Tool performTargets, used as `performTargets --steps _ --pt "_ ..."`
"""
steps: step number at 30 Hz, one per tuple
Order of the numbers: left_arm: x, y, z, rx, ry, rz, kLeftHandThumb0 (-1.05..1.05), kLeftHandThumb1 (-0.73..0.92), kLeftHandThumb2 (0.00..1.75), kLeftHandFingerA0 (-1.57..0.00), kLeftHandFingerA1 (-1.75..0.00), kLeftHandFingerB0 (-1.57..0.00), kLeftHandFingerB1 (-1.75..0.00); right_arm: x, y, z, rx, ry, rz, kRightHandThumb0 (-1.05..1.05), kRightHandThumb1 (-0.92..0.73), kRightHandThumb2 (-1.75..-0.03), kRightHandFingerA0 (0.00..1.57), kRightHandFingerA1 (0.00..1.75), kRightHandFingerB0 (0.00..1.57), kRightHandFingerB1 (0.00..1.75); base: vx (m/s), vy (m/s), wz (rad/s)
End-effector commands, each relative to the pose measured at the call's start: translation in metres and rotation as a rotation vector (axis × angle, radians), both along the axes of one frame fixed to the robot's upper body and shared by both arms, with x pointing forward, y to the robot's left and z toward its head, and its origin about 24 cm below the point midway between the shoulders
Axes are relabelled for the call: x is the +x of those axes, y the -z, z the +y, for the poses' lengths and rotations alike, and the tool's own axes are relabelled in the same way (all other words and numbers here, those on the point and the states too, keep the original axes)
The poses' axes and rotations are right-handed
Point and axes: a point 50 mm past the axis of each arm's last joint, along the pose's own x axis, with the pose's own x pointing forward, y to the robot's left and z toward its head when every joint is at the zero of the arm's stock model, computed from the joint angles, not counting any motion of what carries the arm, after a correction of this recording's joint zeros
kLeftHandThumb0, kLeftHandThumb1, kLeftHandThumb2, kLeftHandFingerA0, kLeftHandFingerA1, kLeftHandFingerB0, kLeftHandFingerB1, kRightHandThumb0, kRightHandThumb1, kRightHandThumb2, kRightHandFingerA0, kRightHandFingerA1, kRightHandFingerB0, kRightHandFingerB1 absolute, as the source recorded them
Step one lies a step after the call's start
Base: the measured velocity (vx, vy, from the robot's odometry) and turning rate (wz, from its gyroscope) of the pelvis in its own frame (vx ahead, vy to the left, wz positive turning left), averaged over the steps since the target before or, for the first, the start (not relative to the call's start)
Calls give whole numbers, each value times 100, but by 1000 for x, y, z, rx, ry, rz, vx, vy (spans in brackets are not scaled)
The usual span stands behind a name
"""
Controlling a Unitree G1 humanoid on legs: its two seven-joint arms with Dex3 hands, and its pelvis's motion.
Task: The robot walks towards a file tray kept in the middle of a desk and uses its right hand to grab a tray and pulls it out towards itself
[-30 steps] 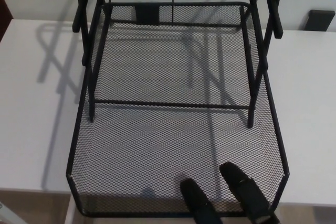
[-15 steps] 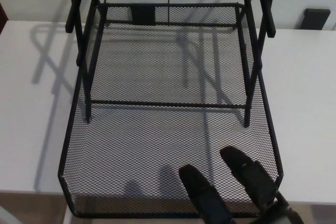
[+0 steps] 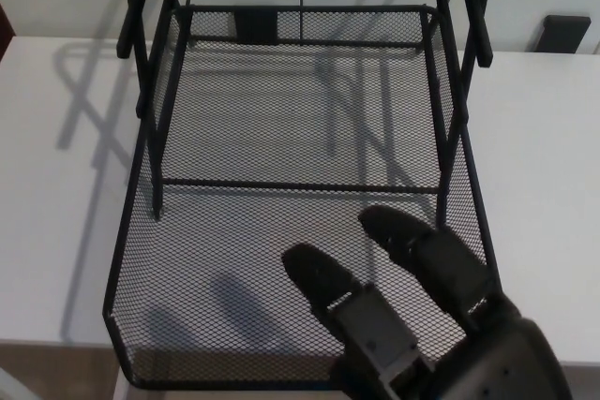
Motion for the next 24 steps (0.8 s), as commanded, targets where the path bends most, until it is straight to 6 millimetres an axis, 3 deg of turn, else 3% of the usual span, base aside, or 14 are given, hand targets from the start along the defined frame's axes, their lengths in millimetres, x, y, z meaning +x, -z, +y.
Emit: performTargets --steps 1,2,3,5,14,15,16,17,18,19,20,21,22,24 --pt "-7 0 13 97 52 95 -43 46 71 -59 -53 -46 -48 -33 -57 -15 540 -653 358 -53 -73 -62 20 56 18 42 0 0 0" --pt "-7 0 13 89 52 90 -43 45 71 -60 -53 -48 -49 -36 -52 -21 598 -663 545 -55 -73 -62 39 56 35 41 0 0 0" --pt "-7 0 13 86 55 85 -43 46 71 -59 -53 -48 -49 -34 -45 -31 527 -643 710 -65 -83 -65 42 62 36 48 0 0 0" --pt "-6 -1 15 85 62 80 -43 47 70 -58 -52 -48 -49 -30 -30 -55 238 -608 1034 -61 -87 -66 43 60 41 45 0 0 0" --pt "-5 4 20 105 56 107 -50 47 78 -55 -54 -44 -50 -26 -31 -57 228 -624 1046 -61 -87 -66 43 60 41 45 0 0 0" --pt "-6 5 20 105 54 110 -44 57 58 -62 -43 -49 -39 -25 -31 -57 227 -626 1049 -61 -87 -66 43 60 41 45 0 0 0" --pt "-7 5 20 105 51 111 -44 58 57 -62 -43 -49 -39 -25 -31 -57 226 -628 1052 -61 -87 -66 43 60 41 45 0 0 0" --pt "-7 6 20 107 49 114 -50 48 80 -54 -55 -42 -50 -24 -31 -57 225 -629 1053 -61 -87 -66 43 60 41 45 0 0 0" --pt "-8 6 20 109 46 122 -45 58 57 -60 -44 -48 -38 -24 -30 -58 223 -632 1058 -61 -87 -66 43 60 41 45 0 0 0" --pt "-10 7 20 109 45 125 -45 58 57 -60 -44 -48 -38 -24 -30 -58 223 -633 1061 -61 -87 -66 43 60 41 45 0 0 0" --pt "-11 7 20 107 44 127 -50 48 82 -53 -55 -40 -50 -24 -30 -58 223 -635 1065 -61 -87 -66 43 60 41 45 0 0 0" --pt "-13 8 20 105 47 129 -44 59 58 -60 -43 -47 -39 -25 -30 -58 224 -636 1071 -61 -87 -66 43 60 41 45 0 0 0" --pt "-14 8 20 104 48 132 -51 49 80 -53 -55 -41 -50 -25 -30 -59 224 -636 1074 -61 -87 -66 43 60 41 45 0 0 0" --pt "-15 8 19 103 58 129 -49 49 80 -53 -55 -40 -50 -26 -30 -60 225 -637 1078 -61 -87 -66 43 60 41 45 0 0 0"
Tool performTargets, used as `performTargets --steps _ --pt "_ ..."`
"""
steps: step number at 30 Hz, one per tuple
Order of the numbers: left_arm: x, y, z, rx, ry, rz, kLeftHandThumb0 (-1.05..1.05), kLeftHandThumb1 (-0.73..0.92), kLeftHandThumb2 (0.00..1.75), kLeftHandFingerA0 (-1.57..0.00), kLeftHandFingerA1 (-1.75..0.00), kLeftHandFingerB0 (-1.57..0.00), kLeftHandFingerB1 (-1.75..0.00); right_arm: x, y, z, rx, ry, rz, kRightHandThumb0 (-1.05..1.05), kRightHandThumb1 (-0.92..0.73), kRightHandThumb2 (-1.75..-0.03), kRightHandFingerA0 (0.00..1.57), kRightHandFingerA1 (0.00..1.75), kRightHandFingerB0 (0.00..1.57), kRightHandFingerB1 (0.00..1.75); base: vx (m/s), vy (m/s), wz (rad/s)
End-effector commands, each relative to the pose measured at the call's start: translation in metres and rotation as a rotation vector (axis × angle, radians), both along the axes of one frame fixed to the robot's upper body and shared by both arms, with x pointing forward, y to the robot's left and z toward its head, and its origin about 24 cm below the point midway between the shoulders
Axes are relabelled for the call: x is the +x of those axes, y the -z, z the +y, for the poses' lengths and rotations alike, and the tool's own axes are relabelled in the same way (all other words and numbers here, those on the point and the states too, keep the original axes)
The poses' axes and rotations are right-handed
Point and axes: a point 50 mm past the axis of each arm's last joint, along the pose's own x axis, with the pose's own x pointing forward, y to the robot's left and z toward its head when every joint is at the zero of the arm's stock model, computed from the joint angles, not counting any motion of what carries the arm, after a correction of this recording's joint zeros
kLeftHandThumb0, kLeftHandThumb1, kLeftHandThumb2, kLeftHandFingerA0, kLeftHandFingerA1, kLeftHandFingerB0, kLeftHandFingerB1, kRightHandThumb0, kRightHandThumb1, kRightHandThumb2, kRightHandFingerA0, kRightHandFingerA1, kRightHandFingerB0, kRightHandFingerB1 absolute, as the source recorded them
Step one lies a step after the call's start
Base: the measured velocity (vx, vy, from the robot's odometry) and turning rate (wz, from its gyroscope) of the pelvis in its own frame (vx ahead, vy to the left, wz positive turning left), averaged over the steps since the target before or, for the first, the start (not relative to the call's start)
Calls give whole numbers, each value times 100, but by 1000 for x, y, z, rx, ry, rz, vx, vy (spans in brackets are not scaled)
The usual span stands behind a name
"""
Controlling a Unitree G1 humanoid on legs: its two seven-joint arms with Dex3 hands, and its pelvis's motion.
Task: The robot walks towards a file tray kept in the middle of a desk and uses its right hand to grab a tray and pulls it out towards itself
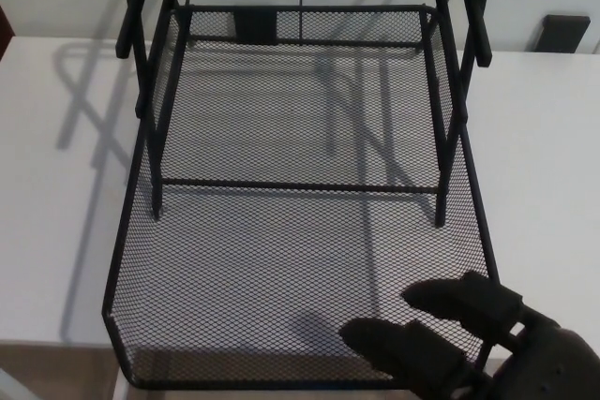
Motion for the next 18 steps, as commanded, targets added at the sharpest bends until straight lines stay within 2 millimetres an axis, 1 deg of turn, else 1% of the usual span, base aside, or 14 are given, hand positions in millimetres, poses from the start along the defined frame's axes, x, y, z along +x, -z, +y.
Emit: performTargets --steps 1,2,3,4,10,11,18 --pt "-13 6 19 102 58 118 -49 49 80 -53 -55 -40 -50 -23 -46 -18 381 -454 790 -61 -87 -66 43 60 41 45 0 0 0" --pt "-12 5 19 107 63 122 -44 60 59 -59 -42 -45 -38 -23 -46 -18 380 -455 791 -61 -87 -66 43 60 41 45 0 0 0" --pt "-12 5 19 111 69 120 -44 60 59 -59 -42 -45 -38 -22 -47 -19 380 -456 791 -61 -87 -66 43 60 41 45 0 0 0" --pt "-11 4 19 110 69 120 -49 50 79 -52 -53 -40 -49 -22 -47 -19 380 -457 791 -61 -87 -66 43 60 41 45 0 0 0" --pt "-11 6 18 98 55 124 -49 49 79 -52 -53 -41 -49 -21 -49 -21 377 -463 796 -61 -87 -66 43 60 41 45 0 0 0" --pt "-11 5 18 105 60 125 -44 60 59 -58 -42 -45 -38 -21 -49 -21 376 -465 797 -61 -87 -66 43 60 41 45 0 0 0" --pt "-10 8 17 118 83 133 -47 64 60 -55 -43 -43 -36 -19 -52 -21 367 -472 801 -61 -87 -66 43 60 41 45 0 0 0"
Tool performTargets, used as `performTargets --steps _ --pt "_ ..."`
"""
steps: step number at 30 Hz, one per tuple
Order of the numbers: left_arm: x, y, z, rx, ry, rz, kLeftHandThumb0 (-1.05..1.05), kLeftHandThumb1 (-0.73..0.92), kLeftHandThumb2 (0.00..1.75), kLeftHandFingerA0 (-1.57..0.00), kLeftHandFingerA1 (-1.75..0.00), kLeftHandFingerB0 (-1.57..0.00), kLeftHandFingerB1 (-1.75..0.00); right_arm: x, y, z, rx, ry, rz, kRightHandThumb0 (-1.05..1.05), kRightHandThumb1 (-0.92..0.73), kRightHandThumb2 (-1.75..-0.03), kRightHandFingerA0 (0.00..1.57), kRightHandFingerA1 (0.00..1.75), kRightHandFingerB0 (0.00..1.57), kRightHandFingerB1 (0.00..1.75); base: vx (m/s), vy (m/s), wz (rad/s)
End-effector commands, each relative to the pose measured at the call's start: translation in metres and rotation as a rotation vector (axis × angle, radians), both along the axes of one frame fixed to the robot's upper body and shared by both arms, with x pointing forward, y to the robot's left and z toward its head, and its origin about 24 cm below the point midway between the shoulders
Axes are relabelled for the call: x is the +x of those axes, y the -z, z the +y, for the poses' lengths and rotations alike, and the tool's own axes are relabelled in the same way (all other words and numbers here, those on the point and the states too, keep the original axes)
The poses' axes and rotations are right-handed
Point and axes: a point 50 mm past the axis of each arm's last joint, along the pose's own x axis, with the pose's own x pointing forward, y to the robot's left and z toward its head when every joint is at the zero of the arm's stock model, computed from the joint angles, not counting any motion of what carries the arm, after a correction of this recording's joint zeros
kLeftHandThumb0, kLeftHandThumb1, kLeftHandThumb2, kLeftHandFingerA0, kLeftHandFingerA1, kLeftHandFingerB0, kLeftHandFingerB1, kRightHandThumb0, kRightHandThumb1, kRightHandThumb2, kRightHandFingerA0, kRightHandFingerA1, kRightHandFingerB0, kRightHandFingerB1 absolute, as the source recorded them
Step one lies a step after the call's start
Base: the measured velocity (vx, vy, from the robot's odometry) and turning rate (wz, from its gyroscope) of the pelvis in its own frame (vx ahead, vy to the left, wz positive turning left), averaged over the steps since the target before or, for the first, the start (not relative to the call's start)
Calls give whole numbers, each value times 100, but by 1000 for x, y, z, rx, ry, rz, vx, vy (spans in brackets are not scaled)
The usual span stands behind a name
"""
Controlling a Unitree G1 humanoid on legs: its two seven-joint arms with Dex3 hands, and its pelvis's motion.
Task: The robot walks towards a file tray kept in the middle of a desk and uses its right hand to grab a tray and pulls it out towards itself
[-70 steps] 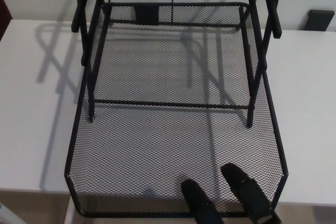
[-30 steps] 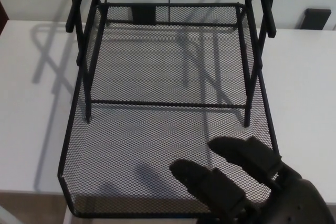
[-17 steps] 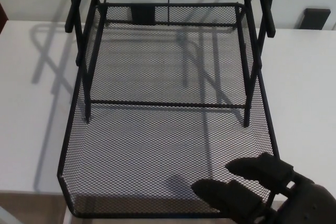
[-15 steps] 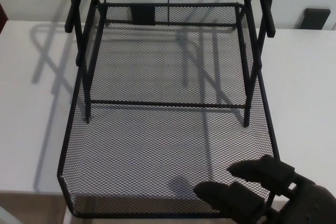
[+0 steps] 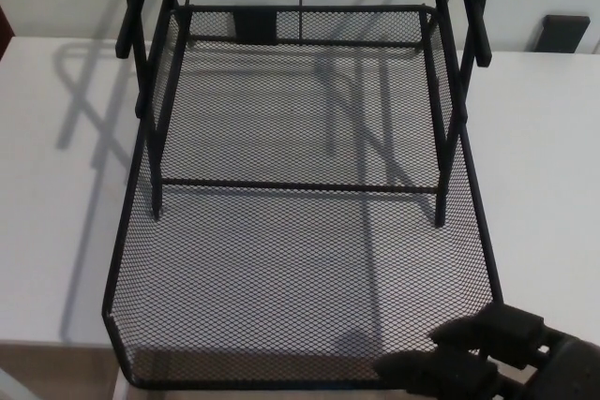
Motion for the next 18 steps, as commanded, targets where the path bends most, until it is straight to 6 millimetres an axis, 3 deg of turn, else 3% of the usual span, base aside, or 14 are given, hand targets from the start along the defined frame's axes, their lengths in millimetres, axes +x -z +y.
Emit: performTargets --steps 1,17,18 --pt "-8 6 16 113 85 123 -47 64 60 -55 -44 -42 -36 -17 -54 0 412 -391 577 -61 -87 -66 43 60 41 45 0 0 0" --pt "-9 10 12 110 92 114 -49 67 60 -51 -47 -40 -35 -14 -61 -3 399 -410 587 -61 -87 -66 43 60 41 45 0 0 0" --pt "-9 10 12 105 89 116 -53 54 86 -44 -57 -32 -48 -13 -61 -3 398 -411 588 -61 -87 -66 43 60 41 45 0 0 0"
